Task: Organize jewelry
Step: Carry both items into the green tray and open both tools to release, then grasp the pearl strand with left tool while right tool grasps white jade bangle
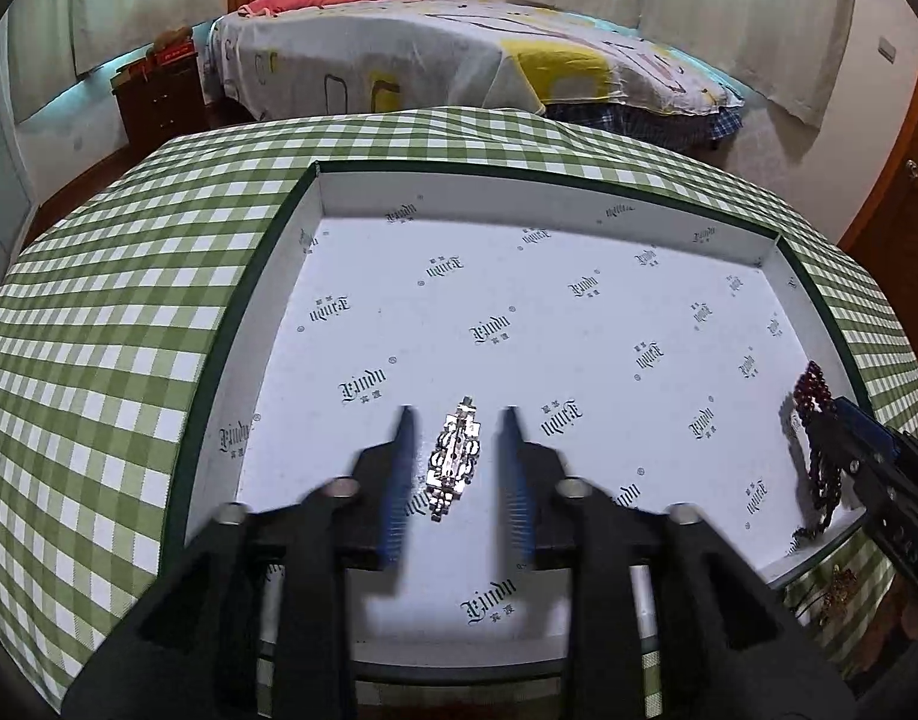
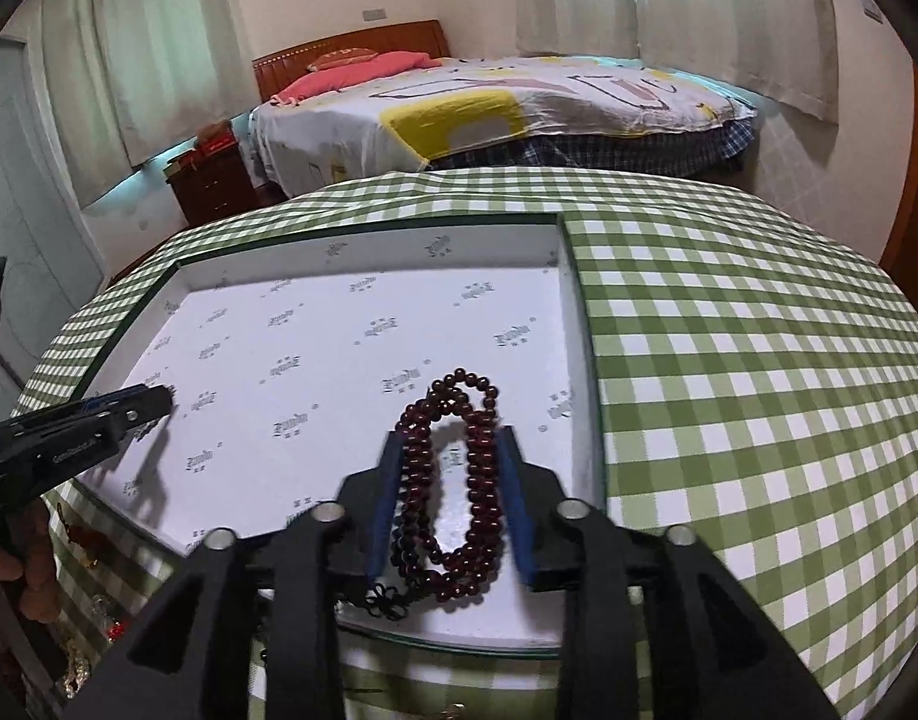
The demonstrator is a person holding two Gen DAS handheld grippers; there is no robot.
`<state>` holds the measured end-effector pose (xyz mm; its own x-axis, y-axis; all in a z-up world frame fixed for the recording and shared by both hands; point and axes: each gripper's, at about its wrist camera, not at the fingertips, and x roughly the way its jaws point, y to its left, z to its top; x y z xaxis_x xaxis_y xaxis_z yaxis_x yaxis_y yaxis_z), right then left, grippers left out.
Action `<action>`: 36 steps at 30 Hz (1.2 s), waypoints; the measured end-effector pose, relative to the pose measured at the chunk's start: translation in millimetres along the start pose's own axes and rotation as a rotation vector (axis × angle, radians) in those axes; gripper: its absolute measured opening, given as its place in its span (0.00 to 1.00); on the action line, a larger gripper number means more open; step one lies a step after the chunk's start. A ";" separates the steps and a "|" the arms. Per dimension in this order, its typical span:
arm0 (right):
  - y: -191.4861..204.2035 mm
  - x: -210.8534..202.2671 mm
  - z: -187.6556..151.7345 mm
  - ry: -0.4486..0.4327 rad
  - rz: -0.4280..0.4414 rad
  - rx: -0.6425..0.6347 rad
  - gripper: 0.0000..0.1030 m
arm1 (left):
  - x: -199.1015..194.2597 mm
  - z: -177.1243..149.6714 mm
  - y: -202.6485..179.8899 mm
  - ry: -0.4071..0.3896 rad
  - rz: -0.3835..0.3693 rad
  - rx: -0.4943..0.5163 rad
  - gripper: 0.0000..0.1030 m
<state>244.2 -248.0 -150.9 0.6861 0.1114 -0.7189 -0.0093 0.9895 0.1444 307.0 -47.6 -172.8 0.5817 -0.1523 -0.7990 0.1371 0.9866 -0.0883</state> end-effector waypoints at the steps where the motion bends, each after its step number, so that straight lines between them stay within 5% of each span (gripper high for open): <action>1: 1.7 -0.7 -0.4 -0.001 0.002 -0.005 0.39 | -0.2 -0.5 0.9 0.000 0.001 -0.009 0.45; 9: 0.8 -11.7 0.2 -0.032 0.016 0.009 0.46 | -9.3 -2.1 10.9 -0.013 -0.034 -0.081 0.56; 17: 8.0 -46.1 -3.3 -0.096 0.007 -0.017 0.52 | -56.5 -9.7 7.2 -0.129 -0.027 -0.037 0.64; 24: 25.5 -83.6 -32.8 -0.141 -0.002 -0.072 0.55 | -111.1 -48.1 10.1 -0.216 0.002 -0.016 0.67; 36: 45.6 -117.0 -85.9 -0.154 0.037 -0.078 0.55 | -150.6 -126.4 18.1 -0.179 0.027 -0.025 0.67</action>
<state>101.0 -208.0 -118.5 0.7878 0.1378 -0.6004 -0.0885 0.9899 0.1111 120.5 0.5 -129.2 0.7185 -0.1312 -0.6830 0.1008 0.9913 -0.0844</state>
